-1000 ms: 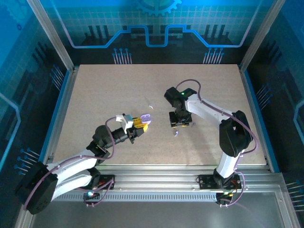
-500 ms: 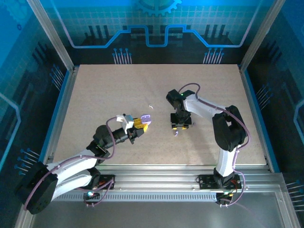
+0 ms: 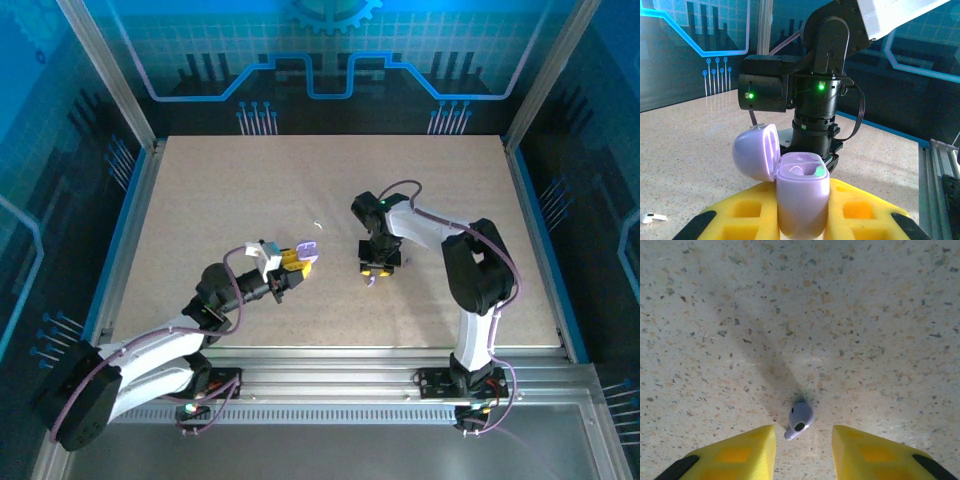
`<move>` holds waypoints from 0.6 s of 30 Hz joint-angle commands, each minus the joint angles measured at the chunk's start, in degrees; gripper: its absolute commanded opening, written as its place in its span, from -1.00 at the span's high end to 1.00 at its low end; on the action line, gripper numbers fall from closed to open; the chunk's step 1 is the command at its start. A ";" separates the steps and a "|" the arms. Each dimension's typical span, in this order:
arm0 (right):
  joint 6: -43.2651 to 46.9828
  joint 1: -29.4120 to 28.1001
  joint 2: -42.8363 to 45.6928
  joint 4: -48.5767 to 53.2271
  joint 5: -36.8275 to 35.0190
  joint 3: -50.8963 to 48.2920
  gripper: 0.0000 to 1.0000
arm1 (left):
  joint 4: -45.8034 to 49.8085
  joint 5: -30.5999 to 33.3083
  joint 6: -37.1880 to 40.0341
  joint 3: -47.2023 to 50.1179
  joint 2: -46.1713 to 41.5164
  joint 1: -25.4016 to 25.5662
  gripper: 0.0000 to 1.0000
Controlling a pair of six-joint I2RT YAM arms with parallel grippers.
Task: Insert wireless bluetooth earbuds into charging case
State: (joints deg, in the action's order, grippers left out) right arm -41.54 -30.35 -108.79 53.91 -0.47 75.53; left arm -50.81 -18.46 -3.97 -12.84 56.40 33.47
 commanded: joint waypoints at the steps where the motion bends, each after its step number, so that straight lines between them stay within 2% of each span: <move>1: -0.92 0.51 -1.32 -0.19 1.61 -1.21 0.31 | -0.42 -0.26 1.42 -0.54 -0.77 -0.40 0.58; 8: -0.90 0.50 -1.95 -0.85 1.53 -2.14 0.31 | -0.33 -0.21 1.31 -0.56 -0.76 -0.47 0.58; 18: -0.20 0.78 -2.89 -2.76 1.79 -2.57 0.44 | -0.15 -0.34 1.42 -0.73 -0.68 -0.37 0.58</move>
State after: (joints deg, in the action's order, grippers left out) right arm -41.58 -30.30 -110.41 51.31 0.51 73.34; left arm -50.37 -18.46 -3.97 -12.84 56.40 33.47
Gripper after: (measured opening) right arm 0.284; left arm 0.220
